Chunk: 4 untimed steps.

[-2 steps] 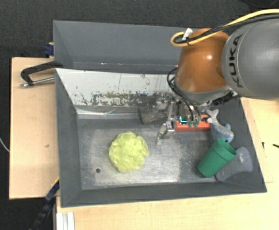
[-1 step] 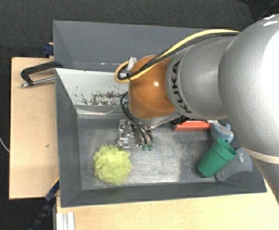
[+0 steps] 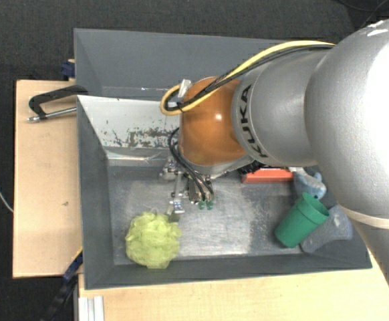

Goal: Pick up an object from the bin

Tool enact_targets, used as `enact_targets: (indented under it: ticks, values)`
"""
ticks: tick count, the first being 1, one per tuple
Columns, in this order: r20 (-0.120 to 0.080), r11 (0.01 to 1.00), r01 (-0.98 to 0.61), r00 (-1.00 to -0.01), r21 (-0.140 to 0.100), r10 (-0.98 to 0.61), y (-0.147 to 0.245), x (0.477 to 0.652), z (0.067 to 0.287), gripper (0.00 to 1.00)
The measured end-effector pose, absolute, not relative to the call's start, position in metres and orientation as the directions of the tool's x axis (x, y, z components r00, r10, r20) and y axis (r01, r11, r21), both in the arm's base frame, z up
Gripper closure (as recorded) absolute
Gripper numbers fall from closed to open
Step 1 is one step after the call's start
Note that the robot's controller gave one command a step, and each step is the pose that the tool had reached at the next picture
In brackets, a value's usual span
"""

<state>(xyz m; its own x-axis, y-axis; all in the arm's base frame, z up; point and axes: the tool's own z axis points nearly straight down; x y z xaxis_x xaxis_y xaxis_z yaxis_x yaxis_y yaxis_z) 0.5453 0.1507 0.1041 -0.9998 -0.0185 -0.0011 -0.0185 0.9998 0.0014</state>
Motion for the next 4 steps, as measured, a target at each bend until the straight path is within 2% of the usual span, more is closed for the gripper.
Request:
enact_targets:
  ticks: [1, 2, 3, 4]
  values:
    - [-0.001, 1.0, -0.018, -1.0, 0.002, -0.018, 0.151, 0.545, 0.104, 0.0]
    - [0.001, 0.958, -0.286, -0.958, 0.001, -0.286, 0.181, 0.498, 0.079, 1.0]
    - [0.0, 0.958, -0.285, -0.958, 0.001, -0.285, 0.181, 0.498, 0.079, 1.0]
    - [-0.01, 0.955, -0.296, -0.955, 0.002, -0.296, 0.21, 0.498, 0.241, 1.0]
